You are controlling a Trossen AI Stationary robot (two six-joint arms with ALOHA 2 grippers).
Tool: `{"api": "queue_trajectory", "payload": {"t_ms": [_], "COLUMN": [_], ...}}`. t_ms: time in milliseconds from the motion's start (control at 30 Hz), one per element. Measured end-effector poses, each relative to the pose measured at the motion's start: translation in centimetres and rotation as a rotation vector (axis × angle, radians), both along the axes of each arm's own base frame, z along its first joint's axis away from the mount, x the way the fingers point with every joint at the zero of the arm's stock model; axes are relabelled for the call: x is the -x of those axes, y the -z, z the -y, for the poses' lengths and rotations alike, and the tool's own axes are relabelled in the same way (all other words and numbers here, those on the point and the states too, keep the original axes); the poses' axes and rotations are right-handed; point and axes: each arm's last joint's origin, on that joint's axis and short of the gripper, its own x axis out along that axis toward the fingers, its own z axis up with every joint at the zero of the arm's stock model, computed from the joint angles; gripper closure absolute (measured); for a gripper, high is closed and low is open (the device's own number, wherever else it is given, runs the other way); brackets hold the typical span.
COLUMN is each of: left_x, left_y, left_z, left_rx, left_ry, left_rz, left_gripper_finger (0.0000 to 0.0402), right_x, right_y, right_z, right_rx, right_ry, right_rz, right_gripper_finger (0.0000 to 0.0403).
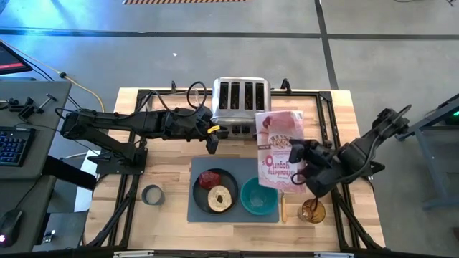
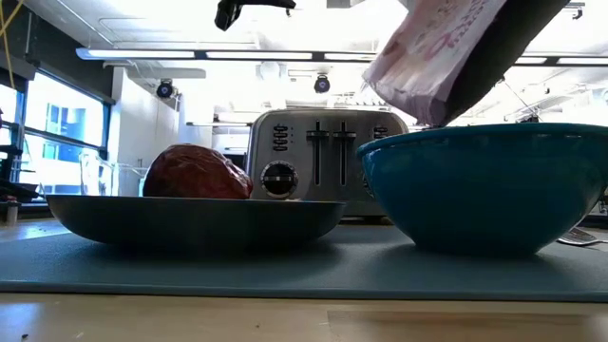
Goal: Arrange a breakfast setting
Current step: Pour the cereal from the pink cereal box into the blue bowl
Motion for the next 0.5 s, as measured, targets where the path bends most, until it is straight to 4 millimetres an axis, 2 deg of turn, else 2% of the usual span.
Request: {"api": "queue_trajectory", "payload": {"t_ms": [267, 500], "left_x": [0.0, 0.0], "left_y": [0.0, 0.0], "left_z": [0.0, 0.0], "left_rx": [0.001, 0.001], "left_ry": [0.0, -0.001], "left_rz": [0.0, 0.0], "left_gripper_finger": [0.0312, 0.0312], "right_x": [-0.1, -0.3], "right_y": [0.7, 0.8], "right_z": [-2.1, -2.6], "right_rx": [0.041, 0.105], "right_ry": [-0.07, -0.091], "right_rz": [0.015, 0.026], "right_gripper_finger": [0.0403, 0.0403]}}
